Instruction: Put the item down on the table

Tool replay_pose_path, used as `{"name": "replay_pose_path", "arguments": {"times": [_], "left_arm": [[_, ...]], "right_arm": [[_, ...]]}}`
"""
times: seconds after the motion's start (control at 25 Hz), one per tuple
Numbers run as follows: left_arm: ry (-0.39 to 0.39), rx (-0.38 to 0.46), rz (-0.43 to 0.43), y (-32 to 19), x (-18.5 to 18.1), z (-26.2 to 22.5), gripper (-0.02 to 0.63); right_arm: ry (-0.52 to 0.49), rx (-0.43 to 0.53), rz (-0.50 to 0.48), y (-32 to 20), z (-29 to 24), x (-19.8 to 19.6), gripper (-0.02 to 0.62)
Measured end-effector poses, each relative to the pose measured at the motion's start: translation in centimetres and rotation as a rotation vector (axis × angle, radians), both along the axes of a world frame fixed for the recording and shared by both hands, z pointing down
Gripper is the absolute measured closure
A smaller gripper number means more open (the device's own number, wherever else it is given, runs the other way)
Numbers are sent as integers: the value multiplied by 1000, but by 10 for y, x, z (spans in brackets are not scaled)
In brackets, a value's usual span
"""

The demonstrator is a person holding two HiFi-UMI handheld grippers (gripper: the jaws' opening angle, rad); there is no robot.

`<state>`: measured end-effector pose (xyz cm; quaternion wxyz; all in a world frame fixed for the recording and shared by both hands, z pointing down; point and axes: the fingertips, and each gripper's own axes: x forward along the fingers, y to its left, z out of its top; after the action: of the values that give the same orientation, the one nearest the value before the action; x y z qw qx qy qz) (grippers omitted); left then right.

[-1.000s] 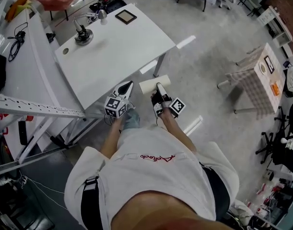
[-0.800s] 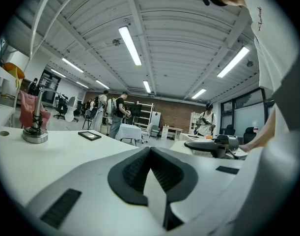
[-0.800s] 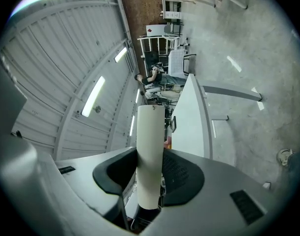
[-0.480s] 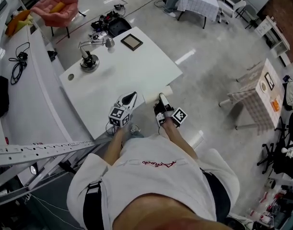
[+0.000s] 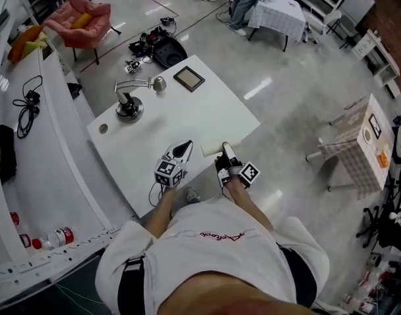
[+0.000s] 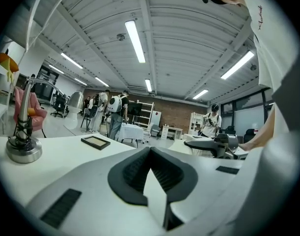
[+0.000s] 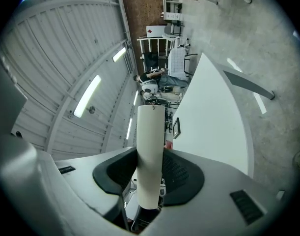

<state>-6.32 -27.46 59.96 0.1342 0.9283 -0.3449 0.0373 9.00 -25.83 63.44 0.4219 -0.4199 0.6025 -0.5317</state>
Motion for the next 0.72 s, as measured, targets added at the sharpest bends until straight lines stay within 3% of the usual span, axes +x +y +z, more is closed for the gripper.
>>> {"name": "replay_pose_path", "arguments": {"times": [0.72], "left_arm": [[-58, -26, -40, -40, 33, 11, 583]], "right_arm": [[-36, -41, -49, -56, 26, 25, 439]]}}
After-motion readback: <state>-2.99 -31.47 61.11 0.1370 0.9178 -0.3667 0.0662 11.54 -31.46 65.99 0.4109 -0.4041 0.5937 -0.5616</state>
